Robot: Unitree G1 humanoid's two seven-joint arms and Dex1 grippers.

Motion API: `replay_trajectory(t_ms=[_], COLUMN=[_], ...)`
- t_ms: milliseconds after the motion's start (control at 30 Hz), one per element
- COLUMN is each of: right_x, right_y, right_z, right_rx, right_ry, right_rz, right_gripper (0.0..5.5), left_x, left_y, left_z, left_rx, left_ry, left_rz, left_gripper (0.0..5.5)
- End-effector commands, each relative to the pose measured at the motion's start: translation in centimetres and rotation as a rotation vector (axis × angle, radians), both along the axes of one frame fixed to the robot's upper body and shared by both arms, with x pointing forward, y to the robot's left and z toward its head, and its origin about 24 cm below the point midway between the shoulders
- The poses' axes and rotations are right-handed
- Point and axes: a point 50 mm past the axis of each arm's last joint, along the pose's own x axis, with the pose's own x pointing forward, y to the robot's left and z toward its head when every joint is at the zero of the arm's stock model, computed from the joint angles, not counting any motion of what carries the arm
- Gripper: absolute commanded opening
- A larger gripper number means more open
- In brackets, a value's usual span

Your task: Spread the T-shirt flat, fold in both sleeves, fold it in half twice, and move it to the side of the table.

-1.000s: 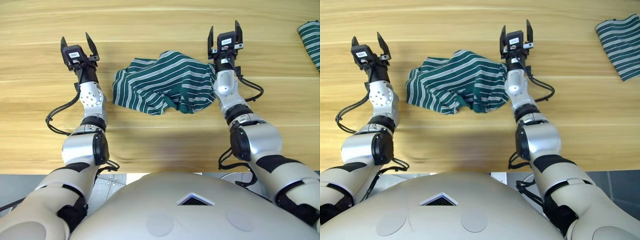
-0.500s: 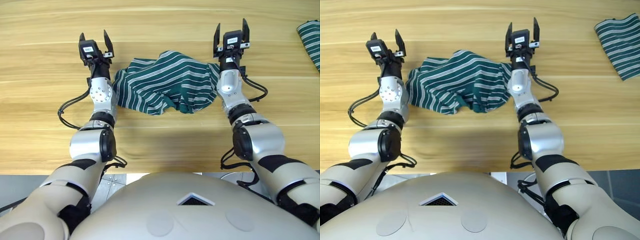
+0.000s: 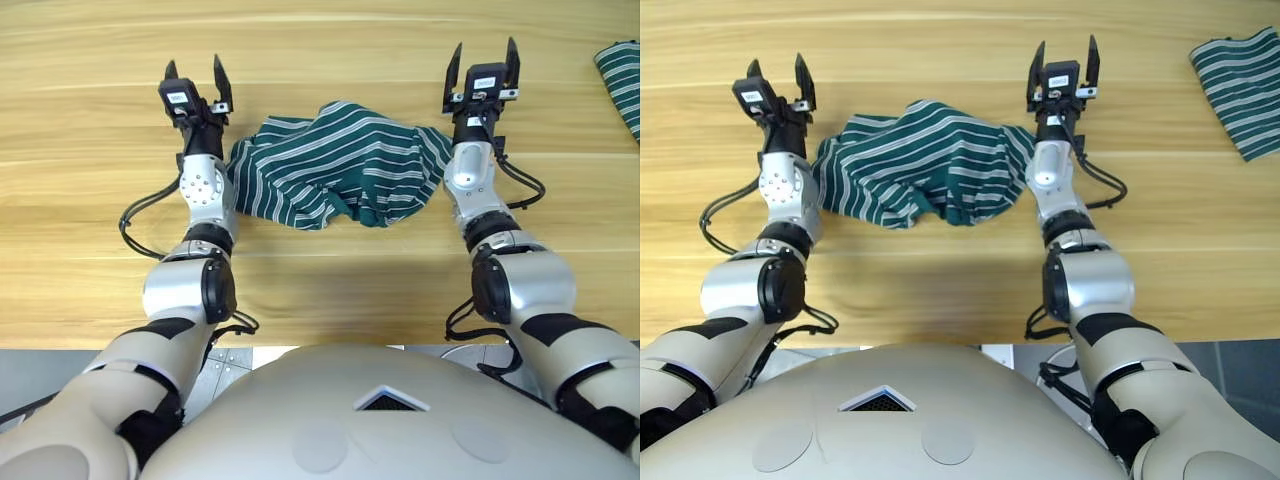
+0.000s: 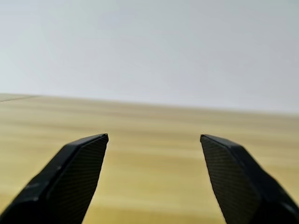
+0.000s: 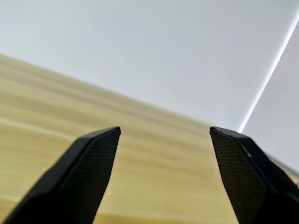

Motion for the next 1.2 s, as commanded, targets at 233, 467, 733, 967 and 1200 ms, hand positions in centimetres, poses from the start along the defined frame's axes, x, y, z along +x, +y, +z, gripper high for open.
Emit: replay_trajectory(t_ms=[233, 467, 733, 967, 1200], right_x=[-2.8, -12.8, -16.7, -14.4, -12.8], right_y=[-4.6, -3.9, -6.7, -5.8, -4.8], right_z=[3.6, 1.1, 3.0, -1.5, -2.5], right_rx=[-0.171, -0.5, -0.718, -0.938, -0.999], right_ry=[-0.212, 0.063, 0.297, 0.534, 0.515], right_rz=[0.092, 0.732, 0.772, 0.787, 0.799], right_gripper=[3.53, 3.53, 3.53, 3.53, 3.53], left_x=[-2.0, -11.1, -16.3, -15.0, -14.4], left_y=[-0.1, -1.9, -0.1, 1.6, -1.2], left_z=[2.4, 1.9, 1.9, -1.7, -3.3], left_rx=[0.121, 0.183, 0.367, 0.983, 1.166], left_ry=[-0.237, -0.282, -0.103, 0.241, 0.237], left_rz=[-0.225, -0.804, -1.024, -0.891, -0.895], left_gripper=[3.69, 3.69, 3.69, 3.69, 3.69])
